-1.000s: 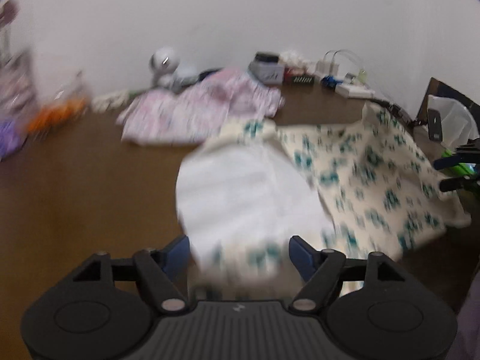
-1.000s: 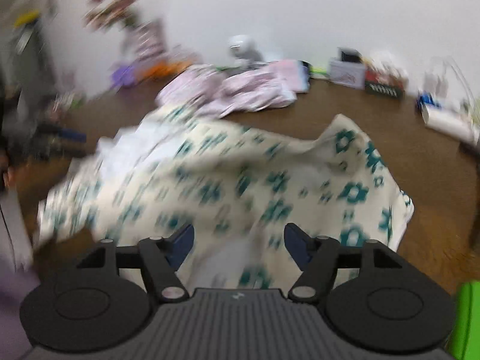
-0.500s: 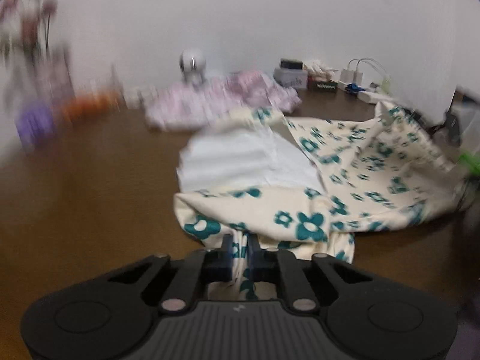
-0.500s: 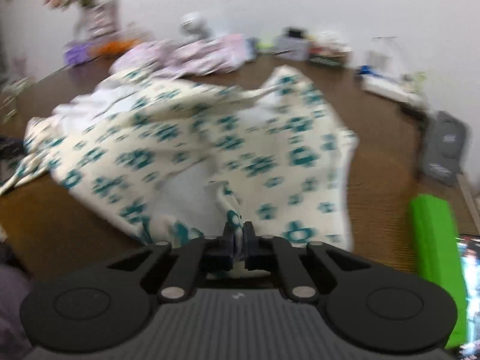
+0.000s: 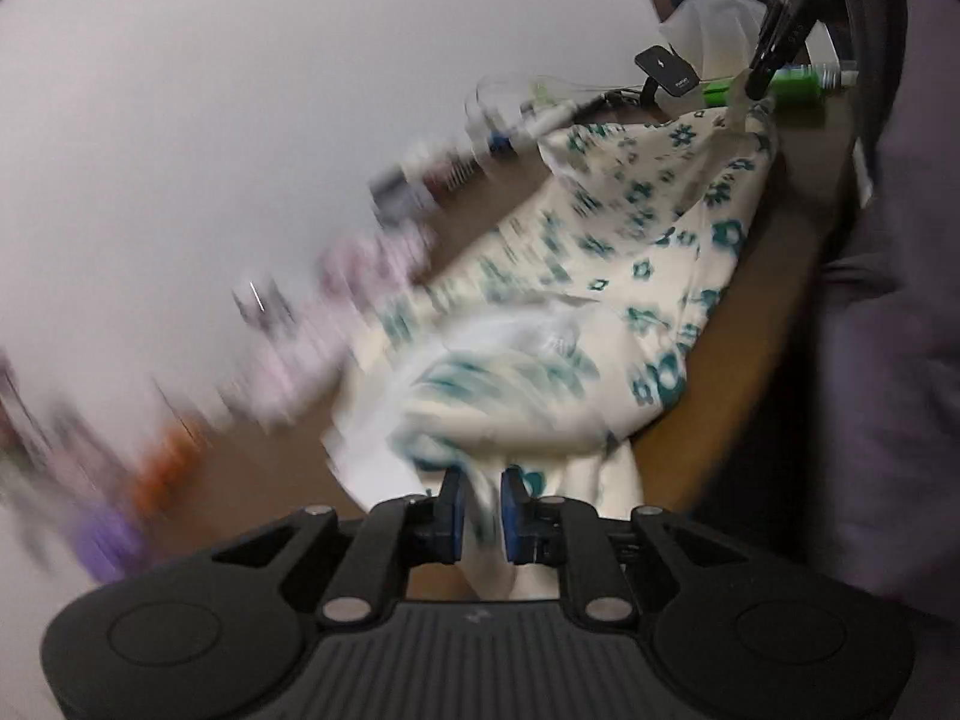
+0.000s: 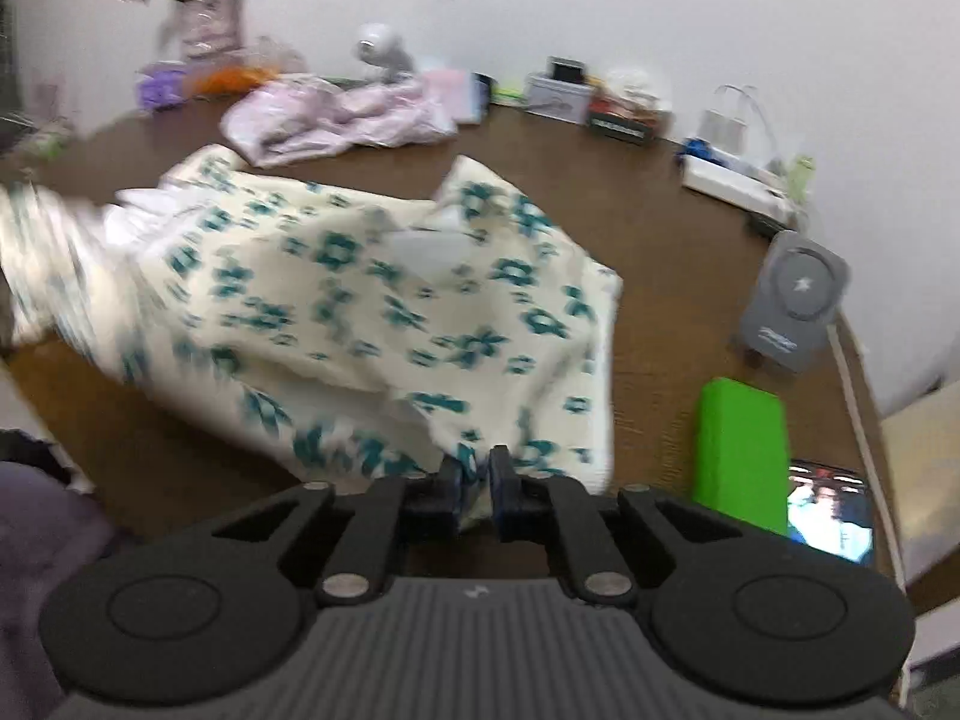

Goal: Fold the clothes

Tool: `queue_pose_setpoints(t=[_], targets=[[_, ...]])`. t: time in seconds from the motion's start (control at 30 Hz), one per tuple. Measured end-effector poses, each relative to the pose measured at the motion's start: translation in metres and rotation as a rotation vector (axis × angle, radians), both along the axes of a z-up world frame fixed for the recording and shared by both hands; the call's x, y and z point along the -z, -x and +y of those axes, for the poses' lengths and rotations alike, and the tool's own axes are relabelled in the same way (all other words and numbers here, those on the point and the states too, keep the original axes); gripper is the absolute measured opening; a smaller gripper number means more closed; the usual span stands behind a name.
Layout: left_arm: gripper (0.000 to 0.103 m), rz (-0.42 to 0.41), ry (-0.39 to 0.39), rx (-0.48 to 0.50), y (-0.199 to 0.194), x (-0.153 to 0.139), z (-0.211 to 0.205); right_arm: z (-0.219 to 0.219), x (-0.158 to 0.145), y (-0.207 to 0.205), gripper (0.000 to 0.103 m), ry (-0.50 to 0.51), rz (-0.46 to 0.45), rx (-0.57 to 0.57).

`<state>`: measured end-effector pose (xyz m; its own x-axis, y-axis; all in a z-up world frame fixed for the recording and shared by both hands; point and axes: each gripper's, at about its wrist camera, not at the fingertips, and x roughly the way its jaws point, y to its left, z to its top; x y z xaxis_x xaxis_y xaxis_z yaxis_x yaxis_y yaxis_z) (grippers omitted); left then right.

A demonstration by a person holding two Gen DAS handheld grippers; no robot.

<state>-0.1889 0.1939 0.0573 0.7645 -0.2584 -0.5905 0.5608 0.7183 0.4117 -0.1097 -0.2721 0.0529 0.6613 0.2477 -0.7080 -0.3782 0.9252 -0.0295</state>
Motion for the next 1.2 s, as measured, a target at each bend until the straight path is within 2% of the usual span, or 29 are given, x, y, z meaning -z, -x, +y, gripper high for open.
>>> queue_pose_setpoints(t=[0.07,0.1,0.13,0.17,0.2,0.23,0.27,0.33,0.37,0.53,0.63,0.7,0.77,0.8,0.83,0.93,1.1,1.2], targets=[[0.019,-0.016,0.173,-0.065,0.009,-0.021,0.029,0.007,-0.01,0.003,0.034,-0.059,-0.043,-0.056],[0.021,-0.056,0.259,-0.094,0.011,-0.033,0.04,0.012,-0.012,0.002,0.034,-0.087,-0.049,-0.084],[0.034,-0.102,0.348,-0.122,0.012,-0.044,0.05,0.021,-0.008,-0.004,0.034,-0.106,-0.03,-0.11],[0.055,-0.138,0.43,-0.147,0.009,-0.052,0.055,0.031,-0.002,-0.01,0.035,-0.121,-0.003,-0.135],[0.063,-0.17,0.508,-0.171,0.003,-0.059,0.056,0.042,0.007,-0.017,0.036,-0.122,0.024,-0.142],[0.067,-0.18,0.568,-0.197,-0.005,-0.062,0.053,0.052,0.017,-0.023,0.037,-0.116,0.051,-0.138],[0.067,-0.156,0.607,-0.21,-0.016,-0.063,0.043,0.061,0.027,-0.03,0.037,-0.118,0.078,-0.135],[0.067,-0.061,0.636,-0.173,-0.045,-0.059,0.013,0.072,0.042,-0.037,0.039,-0.15,0.118,-0.139],[0.068,-0.006,0.627,-0.14,-0.057,-0.054,-0.005,0.076,0.047,-0.038,0.039,-0.167,0.131,-0.143],[0.069,0.274,0.518,0.022,-0.095,-0.015,-0.093,0.079,0.048,-0.03,0.04,-0.178,0.13,-0.13],[0.068,0.373,0.403,0.002,-0.103,0.014,-0.128,0.079,0.051,-0.021,0.033,-0.141,0.096,-0.153],[0.065,0.39,0.344,-0.046,-0.1,0.027,-0.13,0.08,0.053,-0.013,0.022,-0.104,0.057,-0.176],[0.056,0.39,0.335,-0.079,-0.093,0.032,-0.127,0.076,0.053,-0.012,0.007,-0.126,0.061,-0.188],[0.046,0.39,0.342,-0.084,-0.092,0.033,-0.125,0.072,0.053,-0.013,0.003,-0.138,0.067,-0.188],[0.004,0.396,0.355,-0.09,-0.093,0.032,-0.125,0.069,0.053,-0.013,0.003,-0.151,0.073,-0.188],[0.004,0.423,0.442,-0.1,-0.094,0.019,-0.118,0.054,0.041,-0.016,0.002,-0.219,0.043,-0.145],[0.003,0.416,0.625,-0.008,-0.085,-0.025,-0.11,0.027,-0.007,-0.006,0.002,-0.294,-0.063,-0.118],[0.006,0.505,0.74,0.02,-0.085,-0.025,-0.104,0.017,-0.022,-0.001,0.003,-0.27,-0.075,-0.109]])
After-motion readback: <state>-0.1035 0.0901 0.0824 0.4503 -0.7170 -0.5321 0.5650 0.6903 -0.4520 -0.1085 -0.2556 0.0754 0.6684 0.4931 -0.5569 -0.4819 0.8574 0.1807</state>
